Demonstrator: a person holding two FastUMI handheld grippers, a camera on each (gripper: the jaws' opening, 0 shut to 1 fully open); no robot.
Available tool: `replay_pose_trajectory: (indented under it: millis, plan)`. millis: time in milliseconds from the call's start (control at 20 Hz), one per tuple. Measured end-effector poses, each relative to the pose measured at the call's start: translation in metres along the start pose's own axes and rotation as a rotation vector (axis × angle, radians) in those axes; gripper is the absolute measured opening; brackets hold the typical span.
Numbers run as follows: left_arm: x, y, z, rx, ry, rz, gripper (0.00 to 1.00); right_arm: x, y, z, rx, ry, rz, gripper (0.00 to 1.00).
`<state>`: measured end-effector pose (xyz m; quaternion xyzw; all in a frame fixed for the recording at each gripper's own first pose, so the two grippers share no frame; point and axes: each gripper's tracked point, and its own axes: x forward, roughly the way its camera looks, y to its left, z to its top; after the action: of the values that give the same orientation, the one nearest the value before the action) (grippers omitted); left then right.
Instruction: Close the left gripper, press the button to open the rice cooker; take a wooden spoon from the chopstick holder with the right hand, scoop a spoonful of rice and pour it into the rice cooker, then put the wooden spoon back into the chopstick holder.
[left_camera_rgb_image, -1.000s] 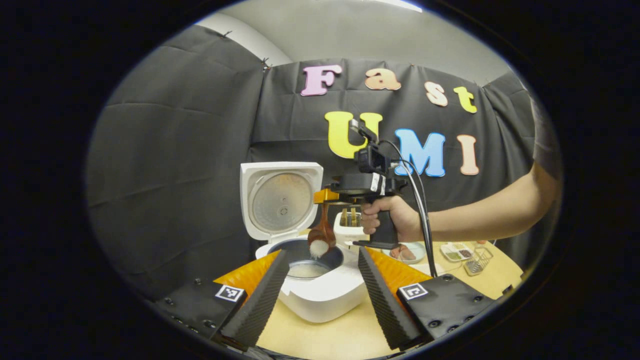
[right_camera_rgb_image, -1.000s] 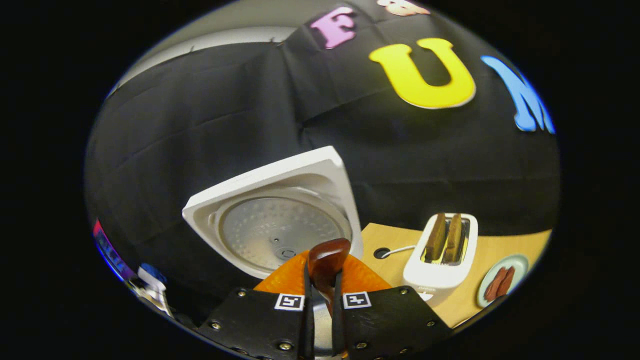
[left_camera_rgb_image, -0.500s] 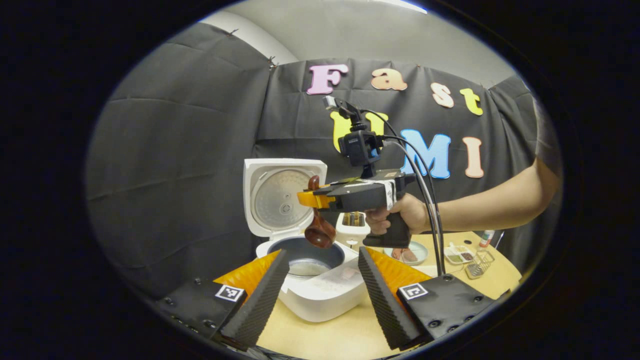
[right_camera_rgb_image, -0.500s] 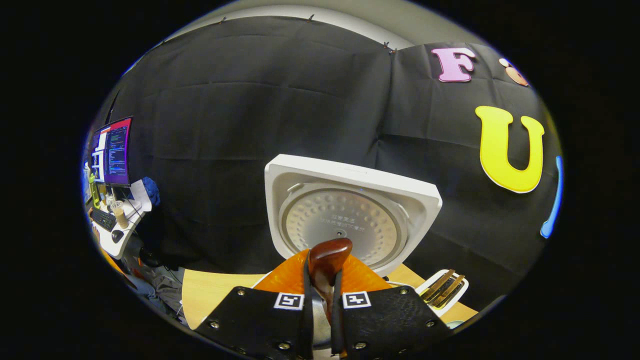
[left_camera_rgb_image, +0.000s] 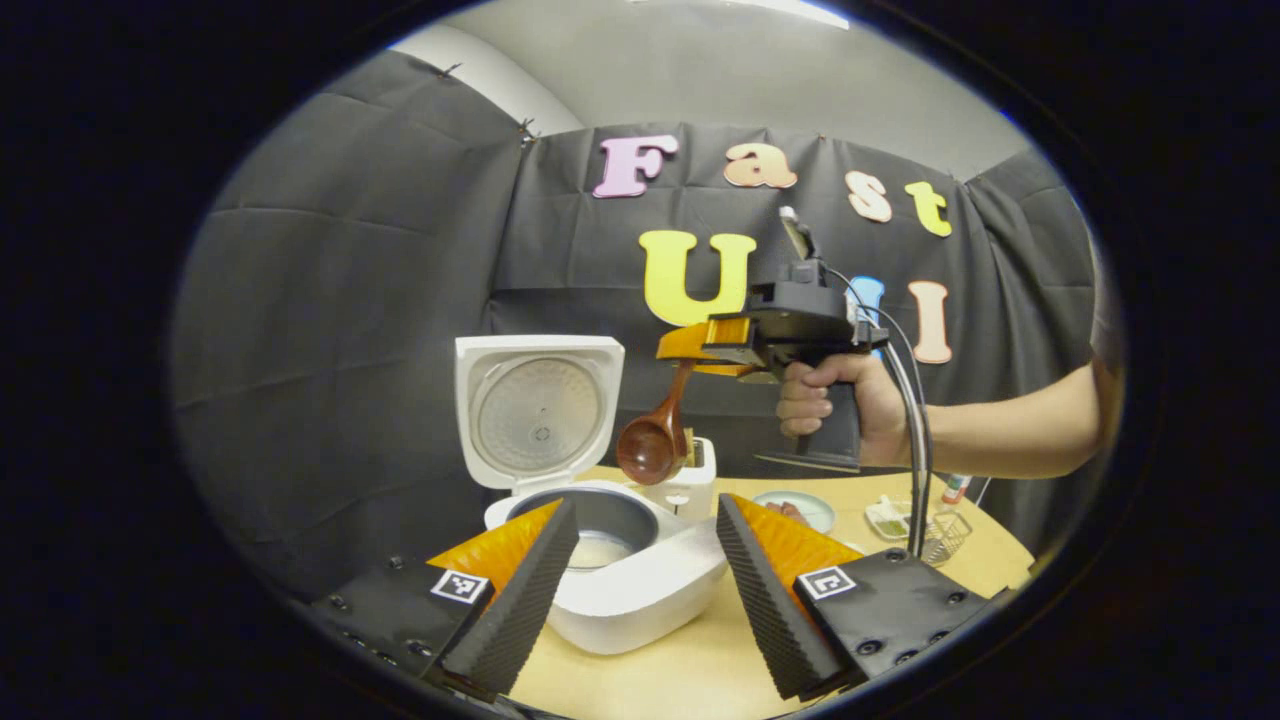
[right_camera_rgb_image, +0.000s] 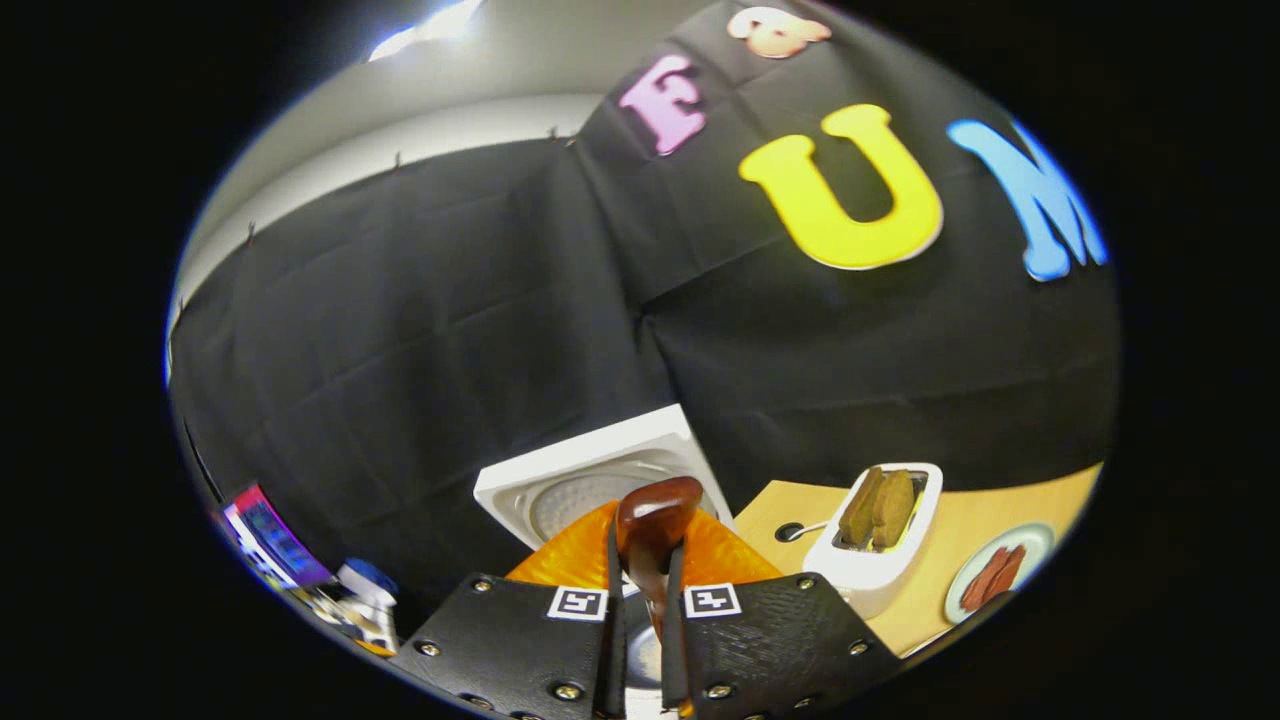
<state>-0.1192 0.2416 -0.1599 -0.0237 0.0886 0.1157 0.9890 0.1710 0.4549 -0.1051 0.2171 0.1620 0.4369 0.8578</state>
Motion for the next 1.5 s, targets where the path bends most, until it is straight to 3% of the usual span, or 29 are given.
replay_pose_trajectory:
  millis: [300,450,550,1150,1500]
  plan:
    - [0.019,-0.041,0.024,-0.047,-0.02,-0.098,0.94,-0.085,-0.055,0.042,0.288,-0.127,-0.07,0.14]
    - [0.03,-0.063,0.034,-0.051,-0.027,-0.148,0.97,-0.128,-0.075,0.053,0.374,-0.181,-0.11,0.14]
    - [0.035,-0.069,0.044,-0.021,-0.047,-0.142,0.99,-0.154,-0.091,0.056,0.412,-0.203,-0.142,0.14]
    - [0.06,-0.153,0.058,0.003,-0.033,-0.308,0.96,-0.324,-0.161,0.047,0.471,-0.33,-0.375,0.14]
    - [0.073,-0.196,0.062,0.034,-0.026,-0.376,0.95,-0.397,-0.208,0.051,0.446,-0.414,-0.52,0.13]
